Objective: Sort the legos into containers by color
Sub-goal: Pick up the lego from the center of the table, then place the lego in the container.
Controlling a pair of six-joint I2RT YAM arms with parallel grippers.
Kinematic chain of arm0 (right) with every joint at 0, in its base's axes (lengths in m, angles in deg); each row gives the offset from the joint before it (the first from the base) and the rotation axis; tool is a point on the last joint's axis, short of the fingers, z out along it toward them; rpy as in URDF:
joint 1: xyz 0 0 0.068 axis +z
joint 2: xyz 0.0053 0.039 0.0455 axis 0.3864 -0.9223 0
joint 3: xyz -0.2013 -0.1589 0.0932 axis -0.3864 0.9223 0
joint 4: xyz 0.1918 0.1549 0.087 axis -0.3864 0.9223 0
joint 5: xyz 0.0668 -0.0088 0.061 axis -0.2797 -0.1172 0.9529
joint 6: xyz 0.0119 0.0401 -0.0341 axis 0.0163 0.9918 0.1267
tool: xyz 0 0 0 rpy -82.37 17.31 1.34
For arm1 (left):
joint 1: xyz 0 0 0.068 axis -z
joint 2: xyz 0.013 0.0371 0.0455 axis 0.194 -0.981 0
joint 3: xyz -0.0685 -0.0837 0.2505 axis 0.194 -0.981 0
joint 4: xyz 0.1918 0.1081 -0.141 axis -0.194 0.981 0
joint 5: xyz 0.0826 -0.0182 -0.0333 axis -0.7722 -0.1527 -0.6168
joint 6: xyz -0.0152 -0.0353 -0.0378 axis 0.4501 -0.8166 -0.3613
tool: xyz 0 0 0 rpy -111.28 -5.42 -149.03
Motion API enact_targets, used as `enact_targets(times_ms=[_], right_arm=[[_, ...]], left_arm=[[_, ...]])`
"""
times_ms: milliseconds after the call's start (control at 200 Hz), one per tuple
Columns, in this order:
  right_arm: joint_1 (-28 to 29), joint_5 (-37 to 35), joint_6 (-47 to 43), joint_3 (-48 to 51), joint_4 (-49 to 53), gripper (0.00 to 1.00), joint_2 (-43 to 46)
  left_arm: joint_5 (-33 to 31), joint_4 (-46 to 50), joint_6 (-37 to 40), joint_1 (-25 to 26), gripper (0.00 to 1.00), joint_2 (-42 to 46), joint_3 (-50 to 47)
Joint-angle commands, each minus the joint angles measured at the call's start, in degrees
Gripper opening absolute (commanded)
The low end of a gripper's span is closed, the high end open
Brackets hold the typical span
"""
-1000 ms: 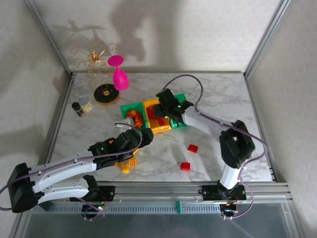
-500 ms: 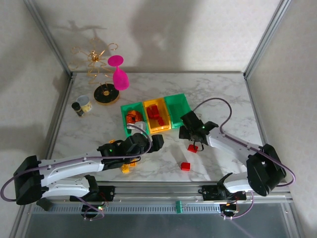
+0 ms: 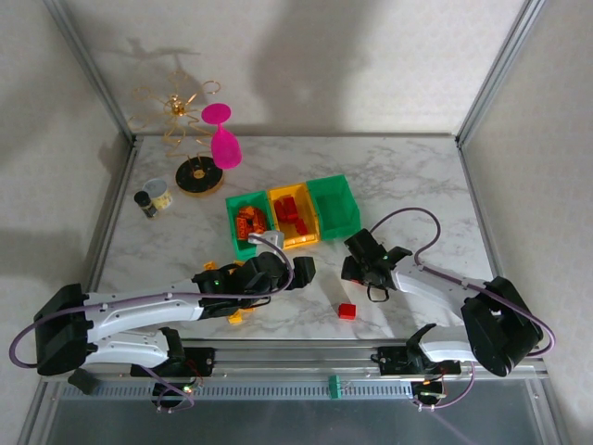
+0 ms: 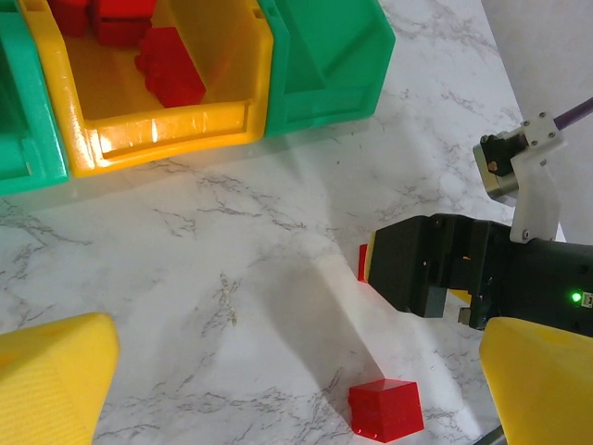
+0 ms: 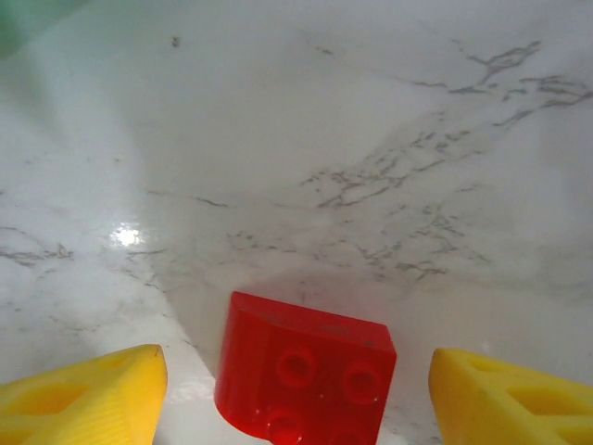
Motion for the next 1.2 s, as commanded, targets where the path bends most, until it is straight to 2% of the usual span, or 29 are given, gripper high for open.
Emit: enact_targets(times_ms=[0, 360, 666, 901, 1192], right_arm=[[0.3, -1.3, 1.8, 0.3, 0.2, 0.71, -1.3], [1.1, -1.9, 0.7, 0.5, -1.6, 0.51, -4.1], [3.5, -3.8, -1.4, -3.2, 0.6, 0.43, -3.8], [4.8, -4.5, -5.4, -11.9, 3.2, 0.42, -4.0], [7.1, -4.3, -13.2, -29.3, 0.1, 0.42, -15.3]], left_arm=[[-0.3, -0.9, 0.2, 0.7, 1.0, 0.0, 1.4], [-1.0, -0.9, 0.0, 0.7, 1.0, 0.4, 1.0], [-2.8, -0.4, -0.5, 0.7, 1.0, 2.8, -0.3], [-6.7, 5.0, -0.8, -0.1, 1.0, 5.4, -0.3], [-8.7, 9.7, -4.9, -3.8, 1.0, 12.7, -3.3]])
